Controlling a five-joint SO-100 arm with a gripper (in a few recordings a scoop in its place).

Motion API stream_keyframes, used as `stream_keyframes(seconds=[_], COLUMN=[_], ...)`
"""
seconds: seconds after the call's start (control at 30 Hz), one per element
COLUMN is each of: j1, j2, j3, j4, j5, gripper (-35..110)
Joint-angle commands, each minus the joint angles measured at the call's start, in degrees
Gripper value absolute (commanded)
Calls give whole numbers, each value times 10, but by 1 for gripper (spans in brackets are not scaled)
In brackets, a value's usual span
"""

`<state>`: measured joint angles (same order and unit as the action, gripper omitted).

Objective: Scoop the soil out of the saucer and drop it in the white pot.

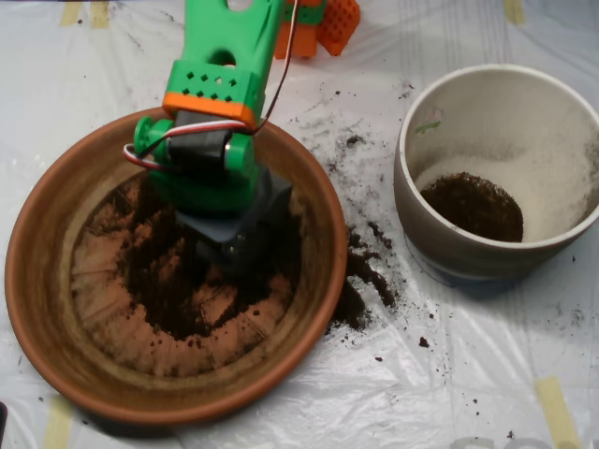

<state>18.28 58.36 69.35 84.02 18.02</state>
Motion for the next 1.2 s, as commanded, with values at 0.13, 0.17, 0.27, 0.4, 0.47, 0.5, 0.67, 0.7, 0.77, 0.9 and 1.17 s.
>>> stream_keyframes(seconds=[0.13, 0.17, 0.27, 0.4, 0.47, 0.5, 0.67, 0.7, 0.77, 0.9, 1.17], j1=[2, 2, 1, -9, -15, -18, -37, -42, -56, -96, -237], j2=[90, 91, 91, 92, 102, 113, 168, 180, 211, 280, 390], j3=[-126, -146, -211, -275, -294, -294, -291, -291, -283, -265, -230], j4=[76, 89, 128, 171, 185, 186, 191, 192, 192, 192, 191], j5=[-3, -4, -9, -27, -40, -48, -77, -83, -94, -112, -135], gripper=[-1, -1, -1, -1, -1, -1, -1, -1, -1, -1, -1])
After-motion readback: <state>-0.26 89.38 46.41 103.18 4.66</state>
